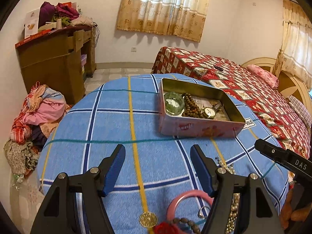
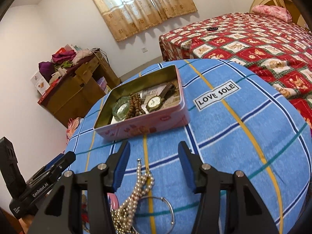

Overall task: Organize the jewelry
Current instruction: 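Move both open grippers back toward the remaining jewelry pile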

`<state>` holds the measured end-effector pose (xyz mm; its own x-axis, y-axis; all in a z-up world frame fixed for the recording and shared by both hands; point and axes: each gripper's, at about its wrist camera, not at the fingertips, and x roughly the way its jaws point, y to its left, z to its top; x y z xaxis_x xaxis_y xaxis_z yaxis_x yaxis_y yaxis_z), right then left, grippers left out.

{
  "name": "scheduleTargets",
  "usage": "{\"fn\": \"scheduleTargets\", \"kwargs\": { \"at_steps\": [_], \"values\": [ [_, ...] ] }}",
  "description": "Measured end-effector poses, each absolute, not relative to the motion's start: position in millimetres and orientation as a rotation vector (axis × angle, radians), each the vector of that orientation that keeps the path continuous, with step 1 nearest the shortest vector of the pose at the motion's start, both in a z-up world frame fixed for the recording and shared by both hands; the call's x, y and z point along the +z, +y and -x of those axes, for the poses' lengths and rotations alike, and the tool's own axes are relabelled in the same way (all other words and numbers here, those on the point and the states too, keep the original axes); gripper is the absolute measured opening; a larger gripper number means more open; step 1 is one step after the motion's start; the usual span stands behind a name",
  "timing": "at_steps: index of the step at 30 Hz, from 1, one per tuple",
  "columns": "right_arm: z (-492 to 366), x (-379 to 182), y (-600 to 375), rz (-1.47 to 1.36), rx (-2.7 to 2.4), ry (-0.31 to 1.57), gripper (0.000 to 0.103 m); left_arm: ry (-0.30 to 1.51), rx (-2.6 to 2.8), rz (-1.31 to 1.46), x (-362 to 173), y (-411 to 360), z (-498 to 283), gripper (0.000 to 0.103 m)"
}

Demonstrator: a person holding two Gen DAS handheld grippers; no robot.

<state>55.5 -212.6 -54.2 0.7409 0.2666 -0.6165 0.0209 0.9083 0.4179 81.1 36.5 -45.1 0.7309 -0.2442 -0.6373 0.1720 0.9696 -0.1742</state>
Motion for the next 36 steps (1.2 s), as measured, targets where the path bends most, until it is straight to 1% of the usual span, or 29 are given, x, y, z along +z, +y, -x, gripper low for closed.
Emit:
{"fn": "scheduleTargets", "kwargs": {
  "at_steps": [6,8,10,11,20,21,36],
  "values": [
    [-43.9,-59.4,-217.9,-0.406,0.136,0.746,0.053,0.712,-0.220,0.123,-45.8,44.1,-70.4,0.069],
    [-39.1,-62.3,-217.5,-0.399,0.144,0.761,0.048,0.717,-0.214,0.133,-48.2,48.3,-68.1,0.069],
    [-36.9,-65.4,-213.5,-0.384,0.163,0.778,0.038,0.725,-0.209,0.133,-51.4,50.7,-67.1,0.069],
    [-36.5,-67.2,-210.3,-0.377,0.175,0.787,0.037,0.729,-0.208,0.132,-53.2,51.2,-66.5,0.069],
    [-36.3,-71.2,-196.9,-0.364,0.217,0.808,0.037,0.721,-0.207,0.114,-54.3,53.4,-56.7,0.069],
    [-36.1,-70.9,-196.3,-0.363,0.220,0.808,0.039,0.718,-0.207,0.111,-54.5,54.5,-55.0,0.069],
    [-3.9,-73.8,-192.0,-0.290,0.219,0.834,0.039,0.738,-0.230,0.108,-59.3,61.3,-37.7,0.069]
  ]
}}
